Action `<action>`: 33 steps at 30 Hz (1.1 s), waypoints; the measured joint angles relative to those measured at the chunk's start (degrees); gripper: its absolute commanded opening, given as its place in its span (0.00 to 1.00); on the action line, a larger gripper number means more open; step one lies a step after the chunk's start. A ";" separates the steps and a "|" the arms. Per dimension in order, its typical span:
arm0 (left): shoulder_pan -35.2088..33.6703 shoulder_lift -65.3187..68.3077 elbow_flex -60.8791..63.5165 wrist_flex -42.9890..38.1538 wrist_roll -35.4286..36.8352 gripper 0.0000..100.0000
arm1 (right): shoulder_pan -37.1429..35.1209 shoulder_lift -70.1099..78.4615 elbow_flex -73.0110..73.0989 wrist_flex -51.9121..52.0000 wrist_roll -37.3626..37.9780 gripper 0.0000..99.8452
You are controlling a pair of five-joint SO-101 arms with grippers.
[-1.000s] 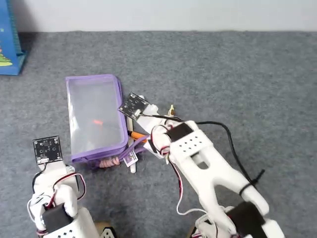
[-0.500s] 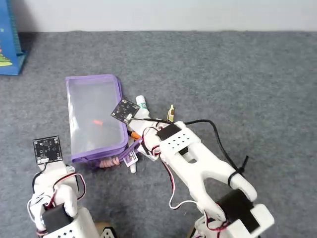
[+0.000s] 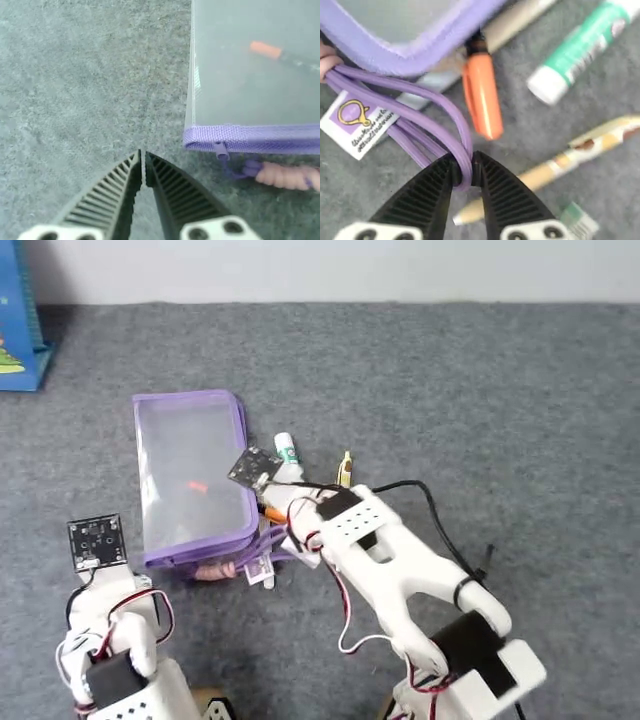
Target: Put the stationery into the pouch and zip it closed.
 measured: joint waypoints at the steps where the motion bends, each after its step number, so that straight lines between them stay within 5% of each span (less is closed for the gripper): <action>1: 0.00 0.00 0.09 -0.44 0.00 0.01 | 0.70 -1.49 0.00 1.41 0.00 0.01; 9: 0.09 0.00 0.35 -1.14 0.00 0.01 | 8.26 -18.46 0.00 14.68 2.46 0.01; 17: 0.09 0.00 0.35 -1.14 -1.32 0.12 | 20.31 -26.99 0.00 21.54 8.88 0.01; 20: 0.09 0.00 0.35 -1.14 -1.14 0.14 | 22.95 -27.43 0.00 22.59 9.76 0.10; 24: 0.09 0.00 0.35 -1.14 -0.79 0.14 | 22.51 -28.66 0.00 26.81 10.64 0.28; 33: 0.09 0.00 0.35 -1.14 -0.62 0.14 | 15.91 -36.13 -0.26 29.01 10.64 0.28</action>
